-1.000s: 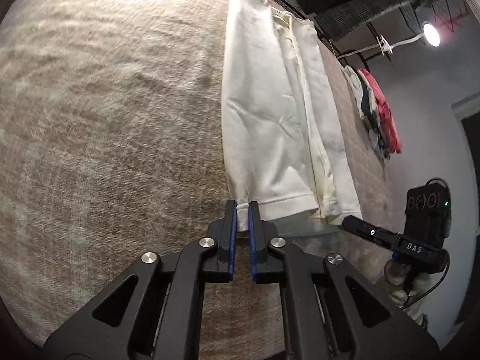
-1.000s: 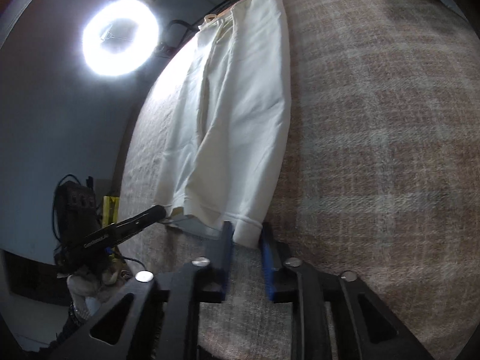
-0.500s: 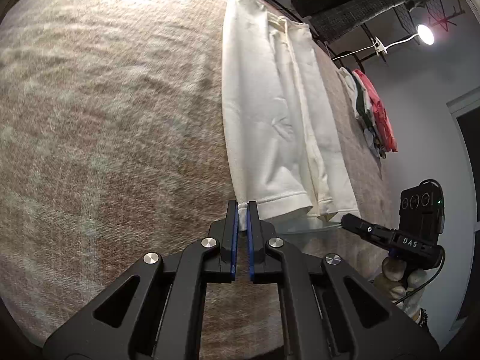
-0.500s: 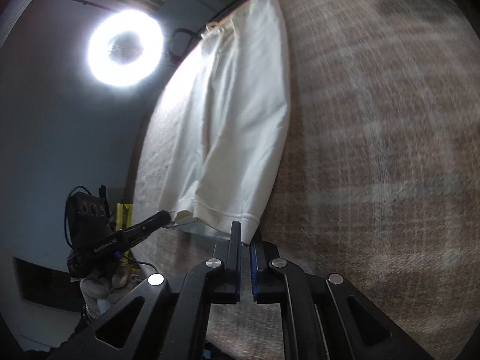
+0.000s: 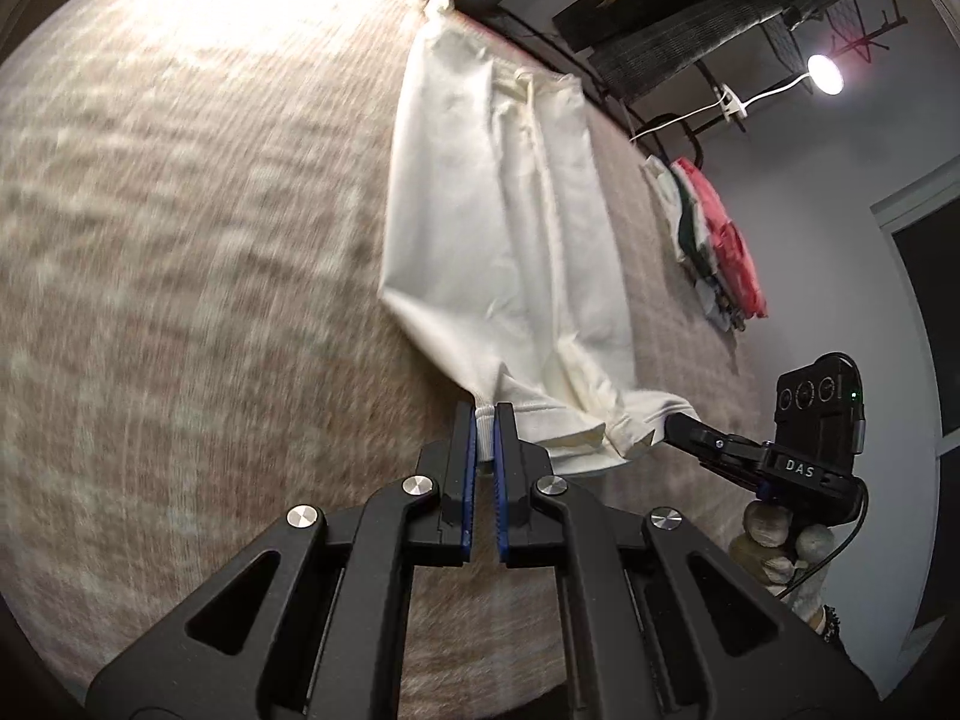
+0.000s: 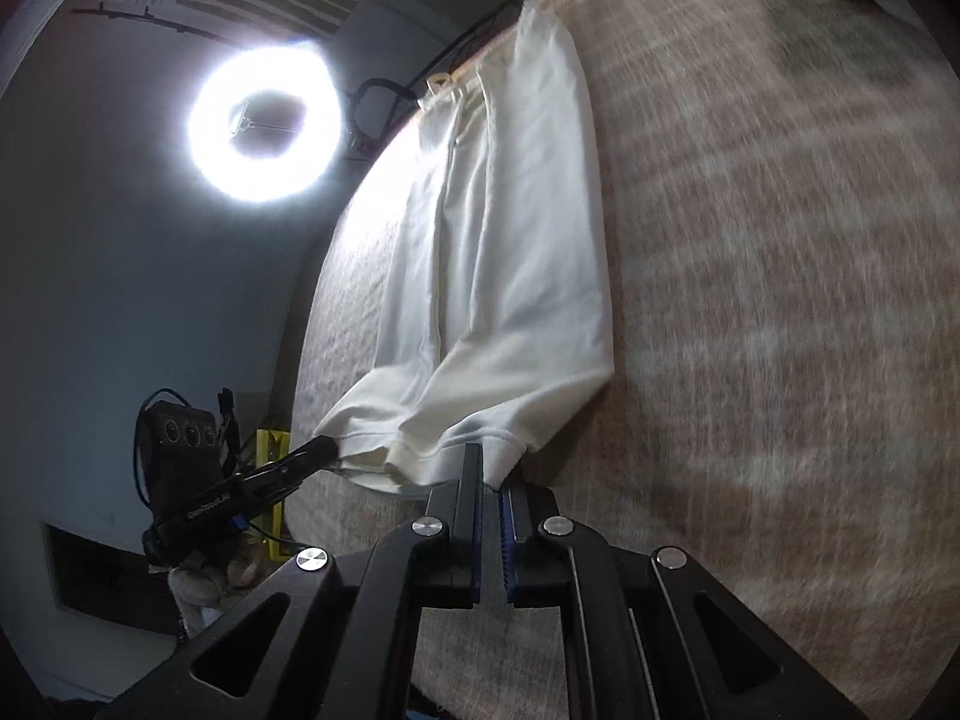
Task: Fold small clothes
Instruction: 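Grasp the hem with the right tool and fold it up toward the straps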
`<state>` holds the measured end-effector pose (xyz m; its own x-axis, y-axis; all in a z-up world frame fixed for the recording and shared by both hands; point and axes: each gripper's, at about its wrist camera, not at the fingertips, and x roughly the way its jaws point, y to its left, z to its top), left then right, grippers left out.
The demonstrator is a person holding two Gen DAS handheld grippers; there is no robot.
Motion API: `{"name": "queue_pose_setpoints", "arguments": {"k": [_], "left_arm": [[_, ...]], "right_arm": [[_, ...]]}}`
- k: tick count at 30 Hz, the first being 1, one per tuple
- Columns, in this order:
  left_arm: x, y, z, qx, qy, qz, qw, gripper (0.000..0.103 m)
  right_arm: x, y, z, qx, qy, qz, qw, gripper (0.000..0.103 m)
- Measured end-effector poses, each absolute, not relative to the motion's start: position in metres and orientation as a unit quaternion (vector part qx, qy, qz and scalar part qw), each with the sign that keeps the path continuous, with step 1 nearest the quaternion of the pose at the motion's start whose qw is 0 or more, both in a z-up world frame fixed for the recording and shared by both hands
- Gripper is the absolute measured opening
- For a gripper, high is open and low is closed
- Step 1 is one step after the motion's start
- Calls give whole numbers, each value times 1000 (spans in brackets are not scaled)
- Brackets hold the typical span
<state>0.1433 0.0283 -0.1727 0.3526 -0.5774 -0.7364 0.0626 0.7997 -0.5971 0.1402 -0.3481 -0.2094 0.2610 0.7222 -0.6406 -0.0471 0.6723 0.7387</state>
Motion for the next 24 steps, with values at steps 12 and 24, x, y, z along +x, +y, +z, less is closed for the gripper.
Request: {"name": "queue_pose_setpoints", "arguments": {"k": [12,24], "left_arm": [[218,27,-156,-238,509,-190,805,3],[274,24,-183,-242,519,-168,803,3]], "right_arm": [[210,-346,-183,320,502,259,760,2],[274,-335,-197,315,508,228,769,2]]}}
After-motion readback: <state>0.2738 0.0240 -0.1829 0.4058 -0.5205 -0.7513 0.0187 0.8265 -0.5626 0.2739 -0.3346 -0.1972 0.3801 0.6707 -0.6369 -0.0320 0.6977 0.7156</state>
